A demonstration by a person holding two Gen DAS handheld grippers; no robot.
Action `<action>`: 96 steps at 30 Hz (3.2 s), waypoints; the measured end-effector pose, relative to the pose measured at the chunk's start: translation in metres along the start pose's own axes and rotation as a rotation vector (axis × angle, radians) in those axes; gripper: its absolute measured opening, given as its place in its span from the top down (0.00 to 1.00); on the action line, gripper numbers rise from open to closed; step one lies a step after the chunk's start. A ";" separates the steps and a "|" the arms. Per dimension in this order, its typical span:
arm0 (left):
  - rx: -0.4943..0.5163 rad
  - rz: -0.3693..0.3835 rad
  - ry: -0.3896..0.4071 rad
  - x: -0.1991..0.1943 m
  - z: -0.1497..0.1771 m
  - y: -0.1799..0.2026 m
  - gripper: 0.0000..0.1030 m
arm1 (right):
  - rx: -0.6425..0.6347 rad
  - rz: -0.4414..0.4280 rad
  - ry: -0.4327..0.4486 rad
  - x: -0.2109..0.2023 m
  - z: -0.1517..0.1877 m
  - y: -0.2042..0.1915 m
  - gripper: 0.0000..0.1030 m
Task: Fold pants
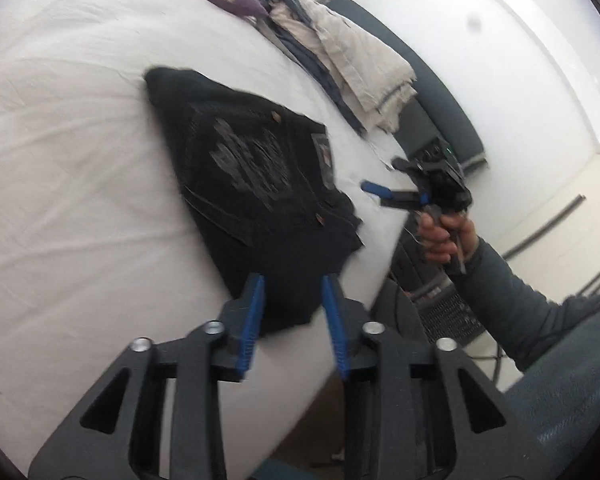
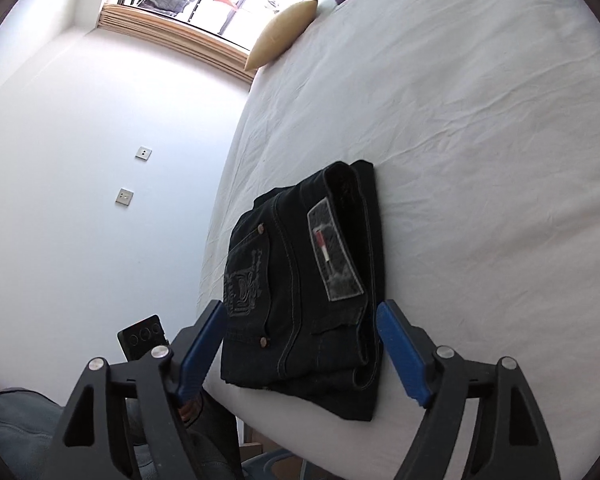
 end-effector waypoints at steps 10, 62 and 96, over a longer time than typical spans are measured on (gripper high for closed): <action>-0.203 -0.156 -0.004 0.043 -0.045 -0.057 0.22 | 0.008 0.133 -0.095 0.069 -0.015 0.024 0.21; -0.210 -0.396 0.113 -0.072 -0.203 -0.181 0.76 | -0.199 0.180 -0.091 0.232 -0.105 -0.119 0.75; 0.470 -1.177 0.881 -0.301 -0.127 0.208 0.00 | -0.569 0.547 1.123 -0.154 -0.017 -0.358 0.00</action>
Point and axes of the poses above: each gripper's, at about its wrist camera, not at the fingertips, and x roughly the way its jaws point, y to its right, z to its underside, the point moved 9 cm from there along x, roughly the way its jaws point, and after that the axes turned 7 degrees about z, right-handed, at the moved point
